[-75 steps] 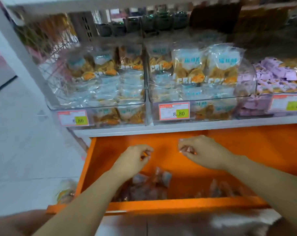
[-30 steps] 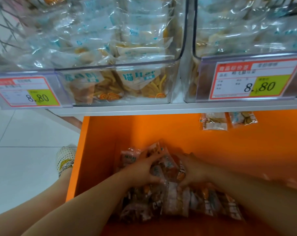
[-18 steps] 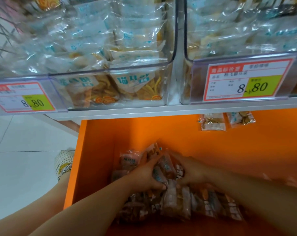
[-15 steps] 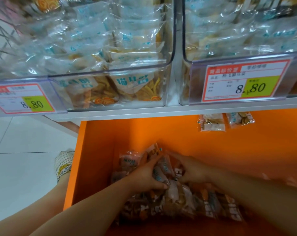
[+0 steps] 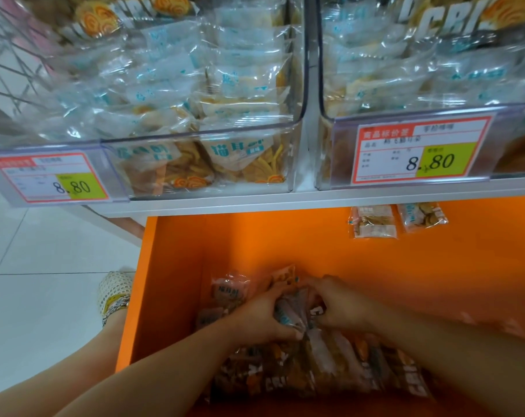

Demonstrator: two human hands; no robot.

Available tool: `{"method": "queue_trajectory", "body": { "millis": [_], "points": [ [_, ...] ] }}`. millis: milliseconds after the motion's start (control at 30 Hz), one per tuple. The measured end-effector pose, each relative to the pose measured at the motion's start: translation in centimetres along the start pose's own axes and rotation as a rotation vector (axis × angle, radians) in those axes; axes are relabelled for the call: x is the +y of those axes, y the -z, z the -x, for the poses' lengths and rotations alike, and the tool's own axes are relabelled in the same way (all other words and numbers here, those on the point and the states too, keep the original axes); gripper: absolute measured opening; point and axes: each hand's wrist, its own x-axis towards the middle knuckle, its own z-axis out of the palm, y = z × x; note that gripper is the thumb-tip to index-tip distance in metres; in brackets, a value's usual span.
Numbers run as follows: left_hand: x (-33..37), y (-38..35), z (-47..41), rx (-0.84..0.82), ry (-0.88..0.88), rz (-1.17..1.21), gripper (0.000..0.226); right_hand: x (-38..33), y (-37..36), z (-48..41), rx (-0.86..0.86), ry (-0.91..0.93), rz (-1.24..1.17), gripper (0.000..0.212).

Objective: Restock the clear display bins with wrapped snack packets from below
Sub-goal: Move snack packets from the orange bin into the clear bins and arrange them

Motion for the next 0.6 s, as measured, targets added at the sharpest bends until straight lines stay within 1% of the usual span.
{"method": "queue_trajectory", "body": {
  "millis": [133,200,267,467,600],
  "points": [
    [1.4,0.4,0.5,-0.002,-0.024,0.102,0.077,-0.7,1.4,0.2,0.017,-0.008,0.087,0.044],
    [2.4,1.1,0.9,0.043,-0.009,0.175,0.075,-1.4,2.5,0.9,0.084,-0.002,0.088,0.034],
    [3.0,1.8,0.9,0.097,-0.042,0.198,0.072,-2.3,3.8,1.6,0.140,0.007,0.094,0.029],
    [6.0,2.6,4.4,0.188,-0.178,0.092,0.074,-5.7,6.2,6.4,0.244,0.094,0.142,0.034],
    [8.9,3.7,9.4,0.237,-0.273,-0.090,0.071,-9.1,7.4,10.5,0.317,0.135,0.224,0.032]
  ]
}}
